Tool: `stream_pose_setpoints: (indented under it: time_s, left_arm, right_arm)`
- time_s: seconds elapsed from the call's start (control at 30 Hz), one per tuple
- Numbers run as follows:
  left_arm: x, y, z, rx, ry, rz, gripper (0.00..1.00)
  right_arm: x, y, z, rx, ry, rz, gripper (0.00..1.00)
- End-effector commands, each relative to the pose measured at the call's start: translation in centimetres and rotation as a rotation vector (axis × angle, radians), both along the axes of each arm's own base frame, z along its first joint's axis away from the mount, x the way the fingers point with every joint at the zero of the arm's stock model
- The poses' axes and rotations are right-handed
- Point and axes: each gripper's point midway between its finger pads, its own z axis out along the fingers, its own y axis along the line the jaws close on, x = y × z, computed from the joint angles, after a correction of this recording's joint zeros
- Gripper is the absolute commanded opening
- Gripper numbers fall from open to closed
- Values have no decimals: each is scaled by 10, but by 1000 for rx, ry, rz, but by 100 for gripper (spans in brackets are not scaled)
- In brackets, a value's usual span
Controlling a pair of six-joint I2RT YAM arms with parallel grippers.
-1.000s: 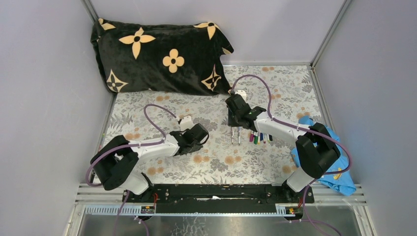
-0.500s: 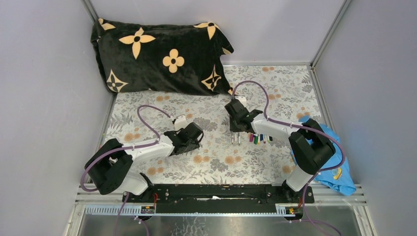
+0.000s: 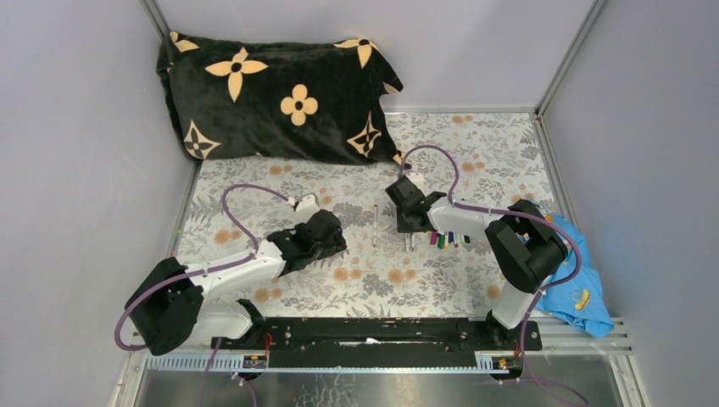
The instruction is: Open the pen caps
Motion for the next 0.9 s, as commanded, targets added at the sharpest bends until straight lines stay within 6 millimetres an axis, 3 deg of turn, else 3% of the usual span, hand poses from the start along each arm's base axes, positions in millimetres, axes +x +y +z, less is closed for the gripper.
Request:
stream_pose_setpoints:
  time_s: [0.0,0.3,0.43,0.57,0.67,0.87]
  left_arm:
    - [11,-8,15,-43,-59,-14,63]
    - [28,-5,11,30,-89,21,64]
    - [49,11,9,134,-88,124,62]
    - [70,30,8,167,-66,192,52]
    - [81,43,8,172,-61,215,52]
    - [83,57,-13,202,-13,214,52]
  right_arm:
    - [13,0,8,4,-50,-29,31]
    - [19,3,36,32,-101,-30,37]
    - [23,7,60,63,-140,-20,38]
    - [25,5,85,80,-191,-19,39]
    - [26,4,99,91,-220,-16,40]
    - [27,4,115,112,-251,-17,40]
